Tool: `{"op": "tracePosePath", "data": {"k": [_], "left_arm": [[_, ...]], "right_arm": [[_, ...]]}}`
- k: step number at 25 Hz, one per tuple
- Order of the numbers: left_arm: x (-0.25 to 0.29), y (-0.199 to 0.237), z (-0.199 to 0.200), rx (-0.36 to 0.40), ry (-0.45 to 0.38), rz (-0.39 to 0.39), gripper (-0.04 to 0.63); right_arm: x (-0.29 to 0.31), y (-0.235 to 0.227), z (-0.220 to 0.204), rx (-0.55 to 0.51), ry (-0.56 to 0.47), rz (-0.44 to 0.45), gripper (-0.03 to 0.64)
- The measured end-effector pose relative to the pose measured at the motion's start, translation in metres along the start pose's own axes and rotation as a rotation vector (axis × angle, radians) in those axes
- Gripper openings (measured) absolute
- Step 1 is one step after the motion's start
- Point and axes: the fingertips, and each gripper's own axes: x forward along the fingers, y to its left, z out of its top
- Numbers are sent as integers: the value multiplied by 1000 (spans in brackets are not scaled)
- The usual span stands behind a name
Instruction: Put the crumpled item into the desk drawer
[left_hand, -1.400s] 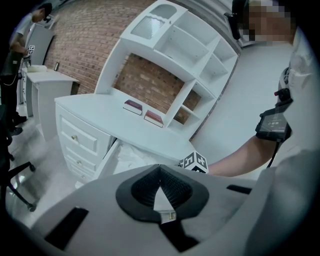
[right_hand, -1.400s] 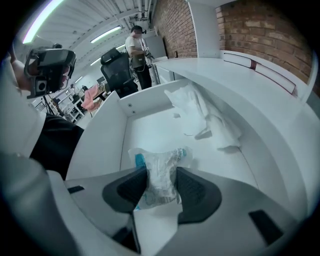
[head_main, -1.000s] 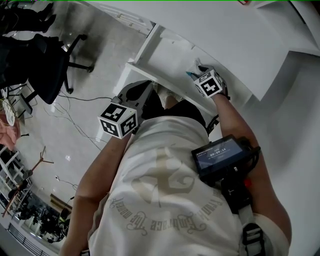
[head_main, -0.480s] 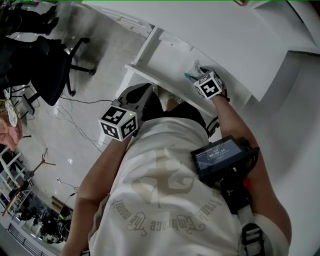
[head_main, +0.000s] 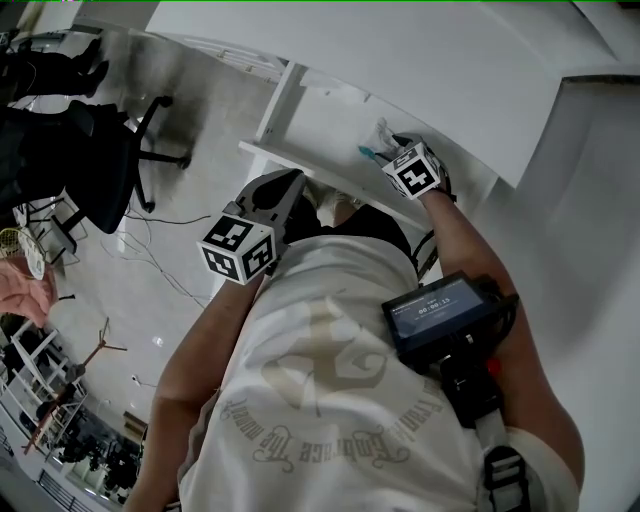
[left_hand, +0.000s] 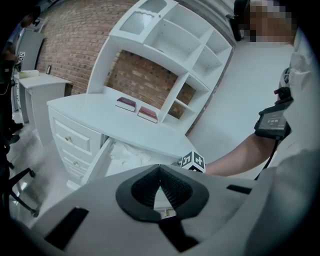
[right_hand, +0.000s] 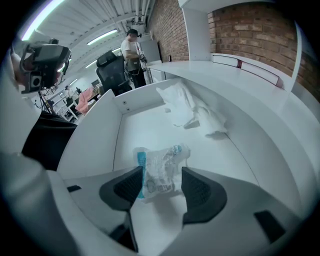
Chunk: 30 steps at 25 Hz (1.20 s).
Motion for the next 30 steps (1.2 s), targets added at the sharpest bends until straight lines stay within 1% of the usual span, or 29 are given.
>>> {"op": "tracePosePath", "data": {"k": [4,9,14,17,20,24,30], "left_arm": [[0,-8,7,14,1,-16,21],[3,-13,12,36,2,-52,21],[4,-12,11,51,16,-88,21],[6,-10,14,60,23,-109,21],[9,-11,22,84,31,-145,21],[13,-13,36,121,40,-197,21],[25,-9,51,169,52,-251,21]], "right_arm": [[-13,-1,0,24,-29,-9,254],[-22,1,-4,60,-35,-25,249],[-33,-3,-7,109,-50,-71,175],[-41,-5,-6,126,-69,-105,118],[-53,-10,-5,168,-87,-148,48],[-69,-17,2,211,-125,-205,32],[-82,-16,3,223,-108,-236,25]]}}
